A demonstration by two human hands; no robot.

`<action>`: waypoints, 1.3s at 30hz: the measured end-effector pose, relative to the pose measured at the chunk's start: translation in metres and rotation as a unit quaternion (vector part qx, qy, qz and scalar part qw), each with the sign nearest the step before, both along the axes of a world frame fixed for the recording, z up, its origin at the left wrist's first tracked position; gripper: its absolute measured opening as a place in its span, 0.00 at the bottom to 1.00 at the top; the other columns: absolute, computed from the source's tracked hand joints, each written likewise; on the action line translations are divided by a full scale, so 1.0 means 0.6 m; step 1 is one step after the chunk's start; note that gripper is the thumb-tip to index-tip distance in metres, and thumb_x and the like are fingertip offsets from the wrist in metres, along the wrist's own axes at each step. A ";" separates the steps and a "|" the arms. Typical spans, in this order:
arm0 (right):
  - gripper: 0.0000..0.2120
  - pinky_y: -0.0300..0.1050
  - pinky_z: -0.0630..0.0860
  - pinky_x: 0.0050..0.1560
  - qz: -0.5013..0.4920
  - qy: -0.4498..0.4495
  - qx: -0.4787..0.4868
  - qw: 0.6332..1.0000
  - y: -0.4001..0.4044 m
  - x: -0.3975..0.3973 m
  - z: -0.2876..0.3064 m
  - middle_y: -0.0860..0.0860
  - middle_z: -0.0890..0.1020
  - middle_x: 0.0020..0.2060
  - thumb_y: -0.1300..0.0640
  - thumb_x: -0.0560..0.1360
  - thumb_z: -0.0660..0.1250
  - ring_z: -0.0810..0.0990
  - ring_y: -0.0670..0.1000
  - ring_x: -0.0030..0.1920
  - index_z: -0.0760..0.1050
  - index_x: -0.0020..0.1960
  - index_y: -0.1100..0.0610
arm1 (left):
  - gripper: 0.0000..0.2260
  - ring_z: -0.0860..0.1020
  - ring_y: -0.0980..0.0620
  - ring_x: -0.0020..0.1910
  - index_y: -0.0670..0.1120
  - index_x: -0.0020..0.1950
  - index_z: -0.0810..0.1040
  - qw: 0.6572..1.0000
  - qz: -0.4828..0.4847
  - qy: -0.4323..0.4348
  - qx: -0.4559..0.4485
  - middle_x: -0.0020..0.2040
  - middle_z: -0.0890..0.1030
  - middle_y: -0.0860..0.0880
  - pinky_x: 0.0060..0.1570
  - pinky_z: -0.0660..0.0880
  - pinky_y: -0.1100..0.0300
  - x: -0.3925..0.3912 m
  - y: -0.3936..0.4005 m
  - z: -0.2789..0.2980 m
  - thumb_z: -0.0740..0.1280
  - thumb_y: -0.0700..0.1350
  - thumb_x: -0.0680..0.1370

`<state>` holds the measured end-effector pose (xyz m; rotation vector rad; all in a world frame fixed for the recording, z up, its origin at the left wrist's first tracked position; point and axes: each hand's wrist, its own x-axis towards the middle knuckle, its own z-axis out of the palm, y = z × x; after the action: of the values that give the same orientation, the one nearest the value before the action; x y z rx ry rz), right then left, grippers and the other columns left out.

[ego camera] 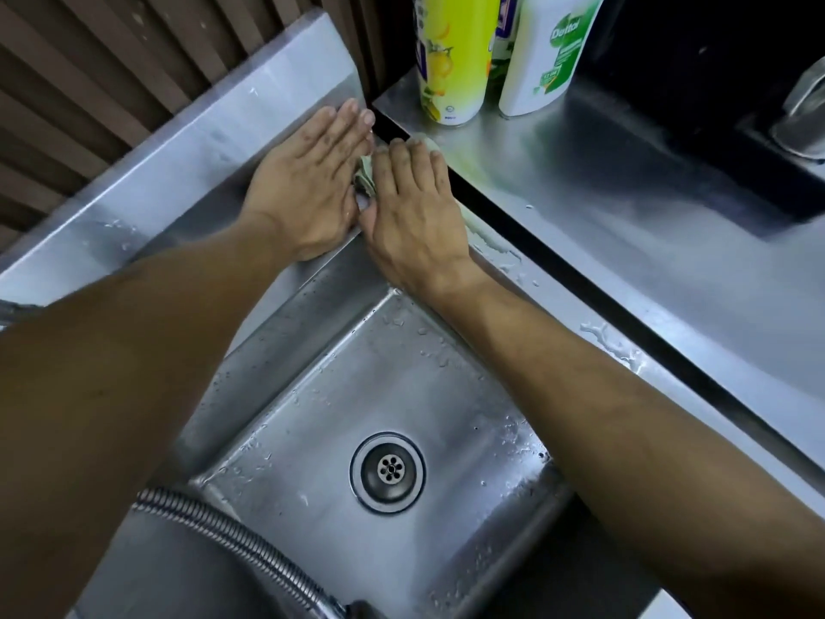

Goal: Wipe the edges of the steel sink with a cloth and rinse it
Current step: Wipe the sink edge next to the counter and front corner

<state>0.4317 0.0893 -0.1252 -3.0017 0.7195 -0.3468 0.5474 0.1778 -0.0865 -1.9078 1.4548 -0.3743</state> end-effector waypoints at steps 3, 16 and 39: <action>0.32 0.60 0.56 0.79 -0.006 0.033 -0.001 0.999 0.005 0.003 0.010 0.64 0.70 0.74 0.48 0.82 0.42 0.66 0.65 0.76 0.64 0.78 0.64 | 0.34 0.41 0.43 0.84 0.38 0.82 0.37 1.000 -0.017 -0.023 0.013 0.84 0.41 0.41 0.82 0.41 0.48 0.000 0.001 0.003 0.24 0.50 0.77; 0.30 0.63 0.53 0.80 -0.081 0.035 0.030 0.996 0.029 -0.073 0.017 0.65 0.63 0.78 0.47 0.85 0.49 0.59 0.66 0.80 0.59 0.80 0.65 | 0.29 0.51 0.43 0.84 0.40 0.84 0.52 0.949 -0.058 0.287 -0.116 0.84 0.54 0.41 0.82 0.50 0.46 -0.014 0.002 -0.024 0.45 0.50 0.84; 0.29 0.61 0.48 0.82 -0.144 0.060 0.072 0.985 0.052 -0.388 0.031 0.64 0.58 0.81 0.51 0.85 0.51 0.50 0.64 0.82 0.53 0.82 0.65 | 0.28 0.46 0.48 0.84 0.49 0.85 0.46 0.912 0.067 0.367 -0.172 0.85 0.48 0.49 0.82 0.44 0.48 -0.046 0.013 -0.024 0.42 0.52 0.84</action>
<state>0.1988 0.1203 -0.1065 -2.8020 1.1414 -0.1143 0.5200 0.1858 -0.1011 -2.5901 1.7819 0.2067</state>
